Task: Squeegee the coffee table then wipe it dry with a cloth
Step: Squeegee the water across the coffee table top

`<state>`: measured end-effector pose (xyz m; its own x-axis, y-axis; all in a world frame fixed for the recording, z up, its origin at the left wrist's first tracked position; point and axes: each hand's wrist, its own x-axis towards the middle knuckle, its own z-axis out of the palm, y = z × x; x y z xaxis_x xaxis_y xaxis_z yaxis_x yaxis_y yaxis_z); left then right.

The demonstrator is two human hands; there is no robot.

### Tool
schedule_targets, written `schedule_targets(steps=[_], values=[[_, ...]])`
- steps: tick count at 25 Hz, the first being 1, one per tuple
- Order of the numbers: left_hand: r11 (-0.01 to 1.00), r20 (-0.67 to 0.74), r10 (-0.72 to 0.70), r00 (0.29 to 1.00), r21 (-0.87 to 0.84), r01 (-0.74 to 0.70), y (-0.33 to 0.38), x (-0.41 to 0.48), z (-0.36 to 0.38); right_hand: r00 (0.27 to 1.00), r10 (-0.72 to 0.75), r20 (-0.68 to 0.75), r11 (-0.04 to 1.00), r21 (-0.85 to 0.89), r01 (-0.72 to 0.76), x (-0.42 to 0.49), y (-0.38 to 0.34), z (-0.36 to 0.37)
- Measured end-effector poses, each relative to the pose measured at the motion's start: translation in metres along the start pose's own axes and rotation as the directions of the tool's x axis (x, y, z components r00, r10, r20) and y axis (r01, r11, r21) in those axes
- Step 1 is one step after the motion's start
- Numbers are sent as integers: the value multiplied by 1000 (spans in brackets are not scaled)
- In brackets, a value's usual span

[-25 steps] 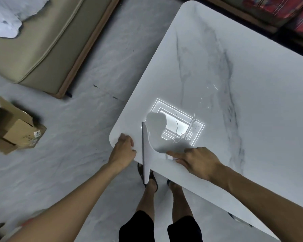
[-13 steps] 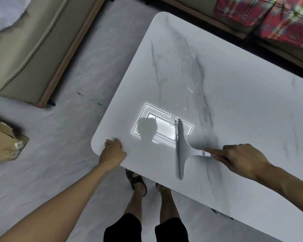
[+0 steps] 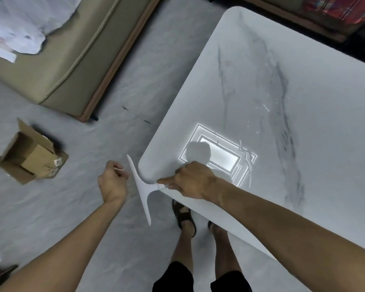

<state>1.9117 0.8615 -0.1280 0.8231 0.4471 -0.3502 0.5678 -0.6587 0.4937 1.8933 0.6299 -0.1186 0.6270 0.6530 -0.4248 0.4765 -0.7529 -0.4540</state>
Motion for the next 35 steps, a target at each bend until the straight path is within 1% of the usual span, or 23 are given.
schedule_targets(steps=[3,5,7,10,12,15,17,19,21,22,23,24,25,27,28,29,31,33,35], values=[[999,29,-43,999,-9,43,-6,0,2,997,75,-9,997,19,-75,0,16,-2],[999,83,-16,996,50,12,-8,-4,7,992,118,-34,992,45,-117,-13,26,-2],[990,198,41,979,121,-66,-5,-9,15,981,189,-35,981,55,-187,-34,41,-3],[958,425,96,900,206,-200,7,-20,34,943,331,-39,941,84,-327,-85,72,-2],[922,528,153,835,227,-312,19,-28,49,894,445,-50,893,107,-438,-127,95,-1],[870,640,230,734,202,-449,35,-40,74,786,618,-16,780,144,-609,-193,119,6],[830,703,238,670,210,-516,45,-49,90,720,694,-8,712,159,-684,-231,127,13],[815,765,186,617,231,-532,51,-55,103,659,752,-12,650,180,-739,-261,130,17],[823,812,91,577,265,-503,56,-60,112,599,801,-4,589,191,-786,-285,129,18],[824,823,55,566,282,-490,58,-62,114,576,817,-6,566,195,-801,-294,127,18],[825,821,41,570,294,-482,59,-64,114,566,824,-19,557,205,-805,-300,123,16],[820,802,60,594,300,-488,61,-65,114,572,819,-41,566,217,-795,-301,117,15],[817,767,103,634,298,-494,62,-66,113,603,795,-62,600,221,-769,-298,109,13],[841,659,174,732,288,-459,63,-69,106,729,680,-80,727,201,-657,-279,90,11],[855,617,181,765,285,-433,62,-71,103,794,604,-68,788,196,-583,-264,80,13],[864,596,184,782,281,-418,60,-73,100,847,530,-47,836,196,-512,-248,70,17],[874,593,179,785,271,-403,54,-79,97,919,394,8,905,170,-390,-217,49,32],[886,596,159,787,266,-381,49,-88,97,956,294,26,948,122,-295,-198,37,49],[890,590,134,796,282,-359,42,-100,100,972,237,5,967,97,-236,-194,39,62]])
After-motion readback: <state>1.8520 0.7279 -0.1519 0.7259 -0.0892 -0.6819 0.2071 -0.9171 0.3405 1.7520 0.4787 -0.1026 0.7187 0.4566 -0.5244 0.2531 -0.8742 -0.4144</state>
